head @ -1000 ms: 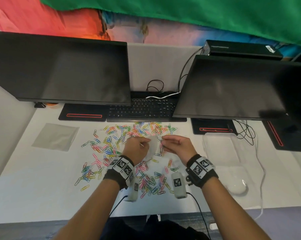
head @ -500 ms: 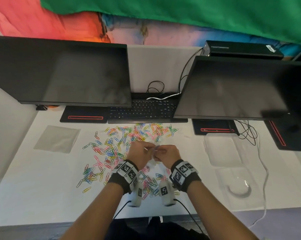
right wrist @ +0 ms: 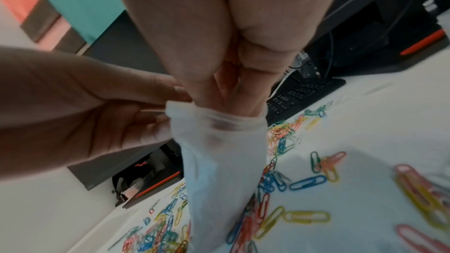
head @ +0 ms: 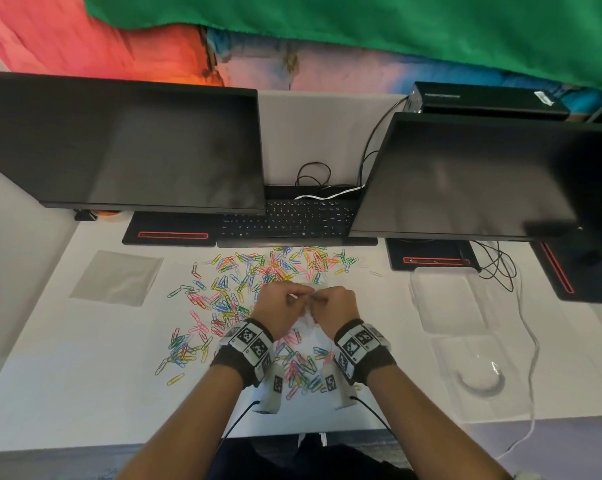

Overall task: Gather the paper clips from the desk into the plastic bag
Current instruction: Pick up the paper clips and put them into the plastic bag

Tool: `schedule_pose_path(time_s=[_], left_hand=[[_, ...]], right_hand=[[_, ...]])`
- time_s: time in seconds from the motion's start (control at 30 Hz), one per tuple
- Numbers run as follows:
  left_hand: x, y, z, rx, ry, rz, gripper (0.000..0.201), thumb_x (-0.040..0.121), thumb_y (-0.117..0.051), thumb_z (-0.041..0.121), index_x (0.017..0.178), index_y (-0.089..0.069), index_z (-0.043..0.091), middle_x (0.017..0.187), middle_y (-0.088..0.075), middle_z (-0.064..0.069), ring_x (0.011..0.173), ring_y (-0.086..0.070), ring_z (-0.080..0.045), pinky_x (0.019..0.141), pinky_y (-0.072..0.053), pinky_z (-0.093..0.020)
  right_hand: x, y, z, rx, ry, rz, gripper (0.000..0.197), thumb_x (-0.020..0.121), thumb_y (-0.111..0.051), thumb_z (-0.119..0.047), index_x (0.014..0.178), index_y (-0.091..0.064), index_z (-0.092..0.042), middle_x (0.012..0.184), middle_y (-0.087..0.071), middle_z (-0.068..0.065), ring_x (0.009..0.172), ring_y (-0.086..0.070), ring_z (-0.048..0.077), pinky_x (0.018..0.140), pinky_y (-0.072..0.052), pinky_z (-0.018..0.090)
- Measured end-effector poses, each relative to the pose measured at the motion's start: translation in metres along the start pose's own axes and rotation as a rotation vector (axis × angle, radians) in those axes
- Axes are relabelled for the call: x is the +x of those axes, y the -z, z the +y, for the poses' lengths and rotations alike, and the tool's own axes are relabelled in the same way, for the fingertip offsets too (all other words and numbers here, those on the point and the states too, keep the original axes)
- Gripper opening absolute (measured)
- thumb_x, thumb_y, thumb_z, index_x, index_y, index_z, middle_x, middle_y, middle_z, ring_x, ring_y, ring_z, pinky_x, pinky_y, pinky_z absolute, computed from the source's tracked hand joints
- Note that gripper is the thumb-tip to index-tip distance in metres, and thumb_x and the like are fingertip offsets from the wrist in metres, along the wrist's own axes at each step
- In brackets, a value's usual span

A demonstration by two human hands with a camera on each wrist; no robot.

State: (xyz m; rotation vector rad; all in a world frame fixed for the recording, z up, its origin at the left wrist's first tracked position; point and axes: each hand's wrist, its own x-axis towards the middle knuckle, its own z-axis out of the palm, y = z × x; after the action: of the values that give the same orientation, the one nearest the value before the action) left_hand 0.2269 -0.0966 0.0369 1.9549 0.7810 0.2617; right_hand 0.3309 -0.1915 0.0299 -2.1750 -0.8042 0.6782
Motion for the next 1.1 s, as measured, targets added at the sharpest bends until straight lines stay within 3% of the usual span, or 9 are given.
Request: schedule_pose_path(time_s=[0.07, 0.13, 0.3, 0.43, 0.6, 0.67, 0.8, 0.97, 1.1], left_hand=[[0.000, -0.001, 0.000, -0.011, -0.001, 0.006, 0.021, 0.089, -0.064, 0.004, 0.103, -0.077, 0.014, 0.086, -0.076, -0.002, 0.072, -0.071, -0.015, 0.077, -0.061, -0.034], [0.001, 0.000, 0.000, -0.023, 0.009, 0.019, 0.021, 0.089, -0.063, 0.002, 0.102, -0.077, 0.012, 0.080, -0.076, -0.004, 0.068, -0.071, -0.016, 0.075, -0.062, -0.034], [0.001, 0.004, 0.001, -0.022, 0.052, 0.078, 0.020, 0.091, -0.062, 0.002, 0.103, -0.076, 0.009, 0.081, -0.076, -0.008, 0.062, -0.071, -0.017, 0.064, -0.059, -0.019], [0.006, 0.011, -0.001, -0.026, 0.102, 0.111, 0.022, 0.092, -0.059, 0.005, 0.106, -0.075, 0.013, 0.076, -0.074, 0.000, 0.059, -0.069, -0.009, 0.063, -0.056, -0.013], [0.006, 0.013, -0.002, 0.000, 0.078, 0.122, 0.024, 0.092, -0.058, 0.005, 0.108, -0.075, 0.011, 0.079, -0.075, -0.002, 0.061, -0.070, -0.010, 0.072, -0.060, -0.022], [0.006, 0.013, -0.003, -0.006, 0.082, 0.121, 0.023, 0.092, -0.059, 0.006, 0.108, -0.075, 0.012, 0.081, -0.076, -0.002, 0.061, -0.071, -0.014, 0.068, -0.061, -0.022], [0.004, 0.011, -0.004, -0.023, 0.121, 0.115, 0.022, 0.093, -0.060, 0.007, 0.107, -0.075, 0.014, 0.084, -0.075, 0.000, 0.060, -0.071, -0.012, 0.058, -0.055, -0.013], [0.006, 0.005, -0.004, -0.061, 0.150, 0.110, 0.022, 0.092, -0.060, 0.006, 0.105, -0.076, 0.014, 0.091, -0.075, -0.004, 0.057, -0.071, -0.012, 0.057, -0.057, -0.015], [0.006, 0.006, -0.006, -0.051, 0.147, 0.108, 0.023, 0.092, -0.059, 0.006, 0.106, -0.075, 0.014, 0.091, -0.076, -0.004, 0.059, -0.072, -0.015, 0.061, -0.060, -0.020]], right_hand=[[0.000, -0.001, -0.001, -0.119, 0.032, -0.024, 0.020, 0.090, -0.058, -0.006, 0.104, -0.073, -0.005, 0.094, -0.073, 0.010, 0.074, -0.062, 0.013, 0.070, -0.041, 0.012], [0.001, -0.003, 0.000, -0.176, 0.054, -0.052, 0.029, 0.088, -0.053, 0.003, 0.111, -0.070, -0.003, 0.105, -0.071, 0.012, 0.091, -0.065, 0.022, 0.076, -0.042, 0.016], [0.002, 0.012, 0.011, -0.011, 0.151, -0.033, 0.027, 0.086, -0.054, 0.005, 0.097, -0.076, -0.008, 0.089, -0.075, 0.009, 0.076, -0.068, 0.021, 0.072, -0.059, 0.032], [0.003, 0.047, 0.045, 0.005, 0.007, 0.050, 0.023, 0.083, -0.070, -0.015, 0.104, -0.072, -0.024, 0.086, -0.070, -0.008, 0.074, -0.066, 0.008, 0.076, -0.060, 0.036], [-0.017, 0.070, 0.108, -0.497, -0.242, -0.454, 0.121, 0.049, -0.088, -0.055, 0.148, -0.023, -0.030, 0.131, -0.045, 0.006, 0.119, -0.049, 0.021, 0.101, -0.043, 0.035], [-0.031, 0.062, 0.119, -0.509, -0.213, -0.515, 0.136, 0.043, -0.089, -0.056, 0.151, -0.012, -0.030, 0.133, -0.038, 0.007, 0.123, -0.045, 0.024, 0.103, -0.042, 0.036], [-0.046, 0.037, 0.119, -0.435, -0.098, -0.468, 0.134, 0.049, -0.093, -0.037, 0.152, -0.007, -0.027, 0.126, -0.035, 0.005, 0.113, -0.049, 0.023, 0.098, -0.046, 0.033], [-0.032, 0.015, 0.116, -0.233, -0.117, -0.294, 0.113, 0.058, -0.091, -0.027, 0.150, -0.025, -0.021, 0.120, -0.037, 0.003, 0.081, -0.059, 0.017, 0.080, -0.053, 0.026], [-0.018, 0.011, 0.115, -0.405, -0.083, -0.190, 0.107, 0.060, -0.084, -0.049, 0.147, -0.028, -0.023, 0.129, -0.028, 0.005, 0.112, -0.048, 0.022, 0.098, -0.045, 0.029]])
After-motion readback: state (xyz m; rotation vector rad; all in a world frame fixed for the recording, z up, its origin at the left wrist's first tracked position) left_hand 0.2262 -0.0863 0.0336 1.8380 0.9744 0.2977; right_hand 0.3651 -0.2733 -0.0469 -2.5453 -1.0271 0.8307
